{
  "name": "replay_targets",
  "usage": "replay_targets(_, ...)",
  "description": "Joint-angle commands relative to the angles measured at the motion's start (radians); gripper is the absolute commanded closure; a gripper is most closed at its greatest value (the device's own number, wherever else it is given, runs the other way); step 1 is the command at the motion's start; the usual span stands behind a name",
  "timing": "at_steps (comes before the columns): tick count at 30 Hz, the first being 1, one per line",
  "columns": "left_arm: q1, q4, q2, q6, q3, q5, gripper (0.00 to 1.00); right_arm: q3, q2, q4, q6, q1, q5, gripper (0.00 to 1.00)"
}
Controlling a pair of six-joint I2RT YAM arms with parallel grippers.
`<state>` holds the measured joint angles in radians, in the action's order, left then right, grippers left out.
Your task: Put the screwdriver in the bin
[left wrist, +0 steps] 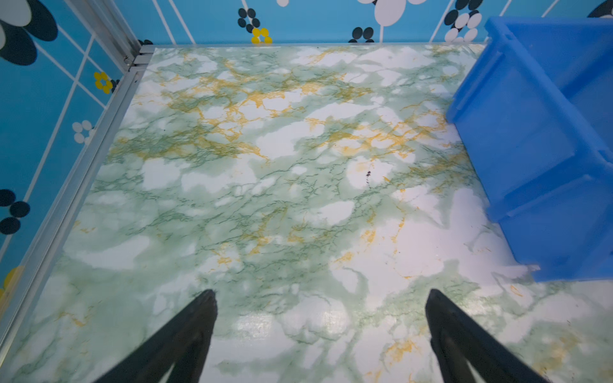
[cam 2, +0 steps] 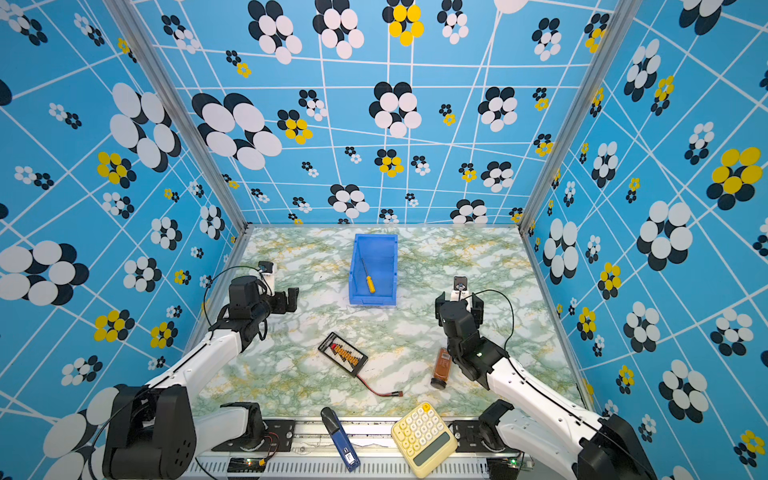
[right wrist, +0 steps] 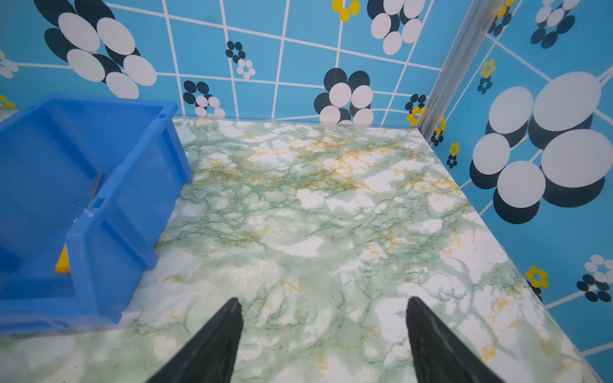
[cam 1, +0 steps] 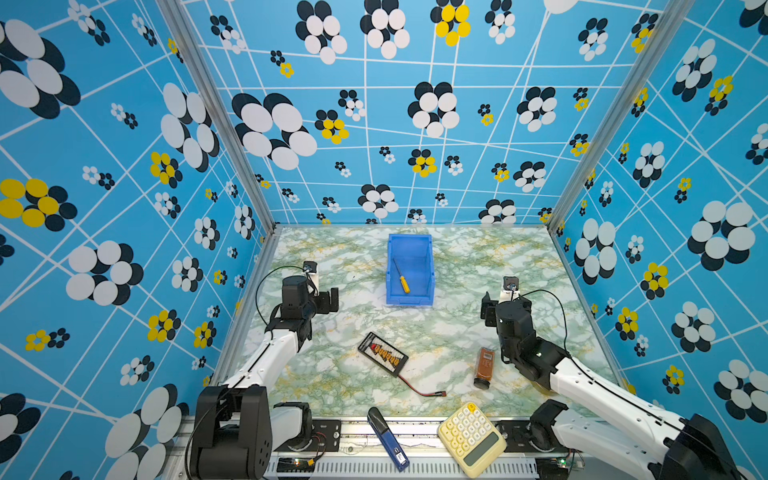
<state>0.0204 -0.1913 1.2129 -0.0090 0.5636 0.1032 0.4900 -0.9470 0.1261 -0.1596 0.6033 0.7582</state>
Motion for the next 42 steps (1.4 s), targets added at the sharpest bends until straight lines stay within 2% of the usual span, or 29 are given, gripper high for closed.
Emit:
replay_targets(1,0.033,-0.222,-0.002,-0.064,-0.060,-0.024,0.01,-0.010,0.031,0.078,0.045,-0.041,0.037,0.19)
replay_targets(5,0.038,-0.465,0.001,-0.055,-0.193,-0.037,0.00,-0.038,0.046,0.112,0.053,-0.094,0.032,0.19)
replay_targets(11,0.038,-0.681,0.055,-0.038,-0.302,0.017,0.01,-0.106,0.050,0.216,0.058,-0.154,0.010,0.17)
replay_targets(15,0.038,-0.856,0.106,-0.040,-0.363,0.010,0.01,-0.139,0.041,0.273,0.089,-0.180,0.005,0.17)
replay_targets(17,0.039,-0.885,0.132,-0.058,-0.362,0.013,0.01,-0.156,0.061,0.283,0.105,-0.182,0.000,0.17)
replay_targets(21,0.032,-0.953,0.211,-0.048,-0.360,0.006,0.01,-0.199,0.106,0.294,0.113,-0.188,-0.003,0.16)
replay_targets(25,0.030,-1.184,0.353,-0.050,-0.410,-0.020,0.01,-0.254,0.159,0.308,0.116,-0.191,-0.001,0.17)
replay_targets(34,0.030,-1.197,0.386,-0.059,-0.405,-0.034,0.01,-0.347,0.156,0.404,0.106,-0.257,-0.034,0.16)
replay_targets(37,0.030,-1.193,0.382,-0.060,-0.404,-0.039,0.01,-0.356,0.087,0.466,0.101,-0.296,-0.072,0.16)
replay_targets(42,0.030,-1.156,0.372,-0.043,-0.390,0.025,0.01,-0.321,-0.097,0.581,0.103,-0.398,-0.161,0.15)
